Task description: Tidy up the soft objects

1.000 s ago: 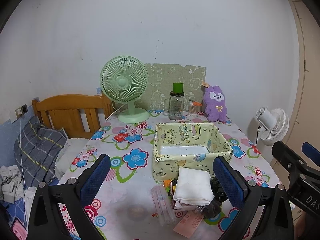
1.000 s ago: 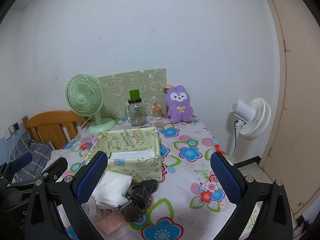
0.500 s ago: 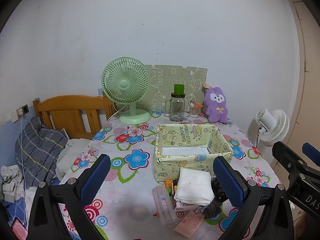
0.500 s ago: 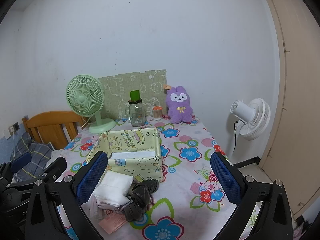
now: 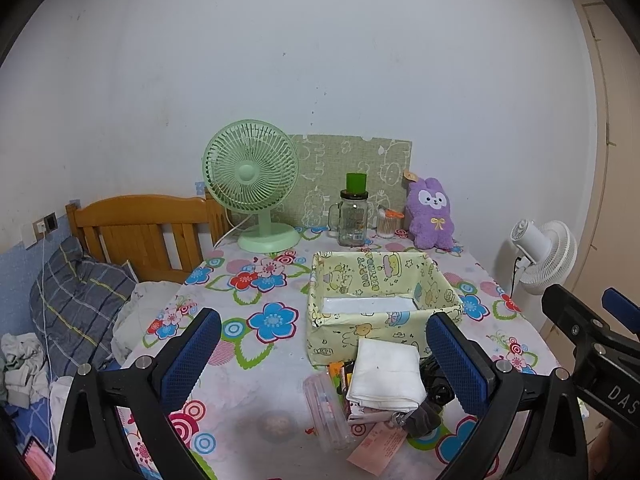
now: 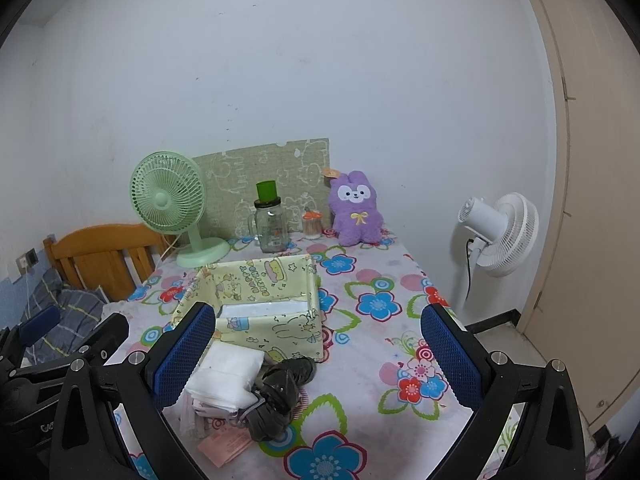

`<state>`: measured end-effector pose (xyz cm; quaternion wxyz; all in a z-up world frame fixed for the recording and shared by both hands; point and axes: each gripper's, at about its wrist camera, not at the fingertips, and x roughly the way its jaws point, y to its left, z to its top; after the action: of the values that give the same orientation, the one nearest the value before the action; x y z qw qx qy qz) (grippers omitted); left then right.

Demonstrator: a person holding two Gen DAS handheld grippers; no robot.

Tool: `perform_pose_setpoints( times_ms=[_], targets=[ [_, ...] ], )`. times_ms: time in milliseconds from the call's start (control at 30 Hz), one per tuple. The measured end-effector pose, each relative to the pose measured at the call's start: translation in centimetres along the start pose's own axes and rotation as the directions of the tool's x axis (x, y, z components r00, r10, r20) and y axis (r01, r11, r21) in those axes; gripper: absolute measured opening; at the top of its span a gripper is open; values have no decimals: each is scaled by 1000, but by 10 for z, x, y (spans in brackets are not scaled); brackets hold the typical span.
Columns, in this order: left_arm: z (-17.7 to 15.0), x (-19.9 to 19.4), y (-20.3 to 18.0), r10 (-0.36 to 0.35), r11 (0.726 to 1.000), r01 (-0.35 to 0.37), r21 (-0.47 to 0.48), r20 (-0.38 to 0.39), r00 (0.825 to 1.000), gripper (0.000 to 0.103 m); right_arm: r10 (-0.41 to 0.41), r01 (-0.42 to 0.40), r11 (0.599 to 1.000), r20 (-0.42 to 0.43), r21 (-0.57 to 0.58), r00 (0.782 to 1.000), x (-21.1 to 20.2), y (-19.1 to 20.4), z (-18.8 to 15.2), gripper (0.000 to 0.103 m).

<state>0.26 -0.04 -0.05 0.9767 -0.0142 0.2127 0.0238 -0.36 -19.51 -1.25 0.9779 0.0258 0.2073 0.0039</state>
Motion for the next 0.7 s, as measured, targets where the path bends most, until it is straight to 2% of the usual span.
perform_pose_setpoints(
  times_ms=[700],
  targets=[
    [-6, 4, -5, 6, 1000, -6, 9, -14, 1000, 103, 0, 0, 1000, -12, 5, 1000, 9, 0, 1, 103]
  ],
)
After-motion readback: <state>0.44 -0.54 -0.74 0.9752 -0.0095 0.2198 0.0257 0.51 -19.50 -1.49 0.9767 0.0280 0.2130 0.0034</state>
